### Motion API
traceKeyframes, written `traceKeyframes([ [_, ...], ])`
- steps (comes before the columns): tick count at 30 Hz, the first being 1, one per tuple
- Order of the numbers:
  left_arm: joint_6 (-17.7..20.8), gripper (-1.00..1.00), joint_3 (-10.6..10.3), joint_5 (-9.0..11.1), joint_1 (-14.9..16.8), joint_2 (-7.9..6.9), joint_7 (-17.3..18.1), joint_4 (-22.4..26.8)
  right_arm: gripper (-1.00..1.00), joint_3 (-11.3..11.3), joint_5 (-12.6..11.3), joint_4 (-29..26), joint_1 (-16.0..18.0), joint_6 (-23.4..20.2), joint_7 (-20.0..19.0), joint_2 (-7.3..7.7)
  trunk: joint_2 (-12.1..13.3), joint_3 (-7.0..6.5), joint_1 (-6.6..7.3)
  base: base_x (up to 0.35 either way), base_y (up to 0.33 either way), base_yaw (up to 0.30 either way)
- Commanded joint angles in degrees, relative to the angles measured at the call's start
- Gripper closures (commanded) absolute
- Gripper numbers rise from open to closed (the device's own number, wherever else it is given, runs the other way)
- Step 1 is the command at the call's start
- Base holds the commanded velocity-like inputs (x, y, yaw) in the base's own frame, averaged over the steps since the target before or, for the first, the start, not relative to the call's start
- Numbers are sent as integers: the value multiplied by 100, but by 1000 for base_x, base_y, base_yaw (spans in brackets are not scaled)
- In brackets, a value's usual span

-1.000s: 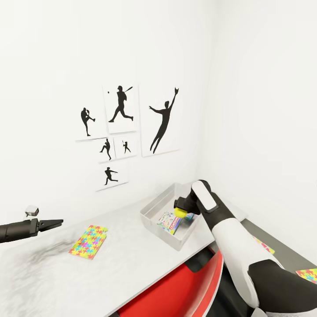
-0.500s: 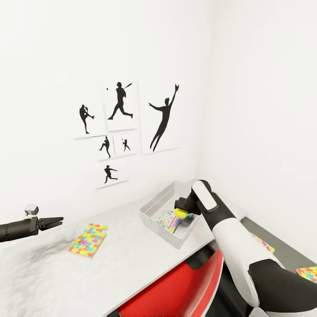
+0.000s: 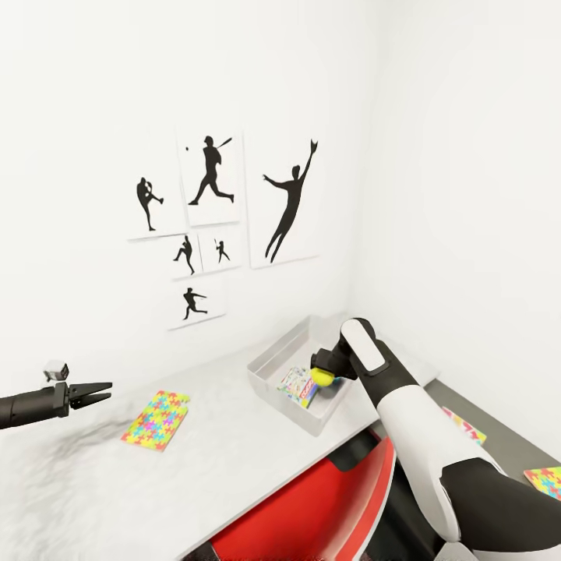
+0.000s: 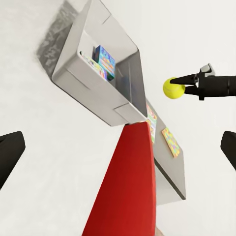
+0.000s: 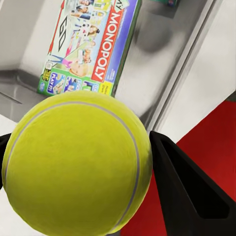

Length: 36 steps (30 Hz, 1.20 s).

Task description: Put all the toys in the child's room - the three board games (two on the bed and one on the table), the two jigsaw puzzles on the table, and the tennis ball on the table - inside the toy box on the table in the child's room.

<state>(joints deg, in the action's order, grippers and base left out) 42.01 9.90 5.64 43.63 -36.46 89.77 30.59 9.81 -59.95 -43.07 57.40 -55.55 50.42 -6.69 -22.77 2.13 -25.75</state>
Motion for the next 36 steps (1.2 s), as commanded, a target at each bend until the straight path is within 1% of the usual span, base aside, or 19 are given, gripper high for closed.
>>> traceKeyframes([
  [1, 61, -100, 1, -2, 5, -1, 23, 0, 100, 12, -72, -6, 4, 8, 64, 1, -15, 24, -4, 0, 0, 0],
  [9, 62, -100, -1, -3, 5, -1, 23, 0, 100, 21, -53, -13, 8, 6, 64, -32, -15, 99, -4, 0, 0, 0],
  [19, 62, -100, 3, -2, 5, -1, 23, 0, 100, 193, -58, -1, 9, 1, 64, -13, -15, 194, -4, 0, 0, 0],
  [36, 57, -100, 4, -1, 5, -1, 23, -9, 100, 206, -59, 18, 0, 0, 64, 3, -15, 354, -4, 0, 0, 0],
])
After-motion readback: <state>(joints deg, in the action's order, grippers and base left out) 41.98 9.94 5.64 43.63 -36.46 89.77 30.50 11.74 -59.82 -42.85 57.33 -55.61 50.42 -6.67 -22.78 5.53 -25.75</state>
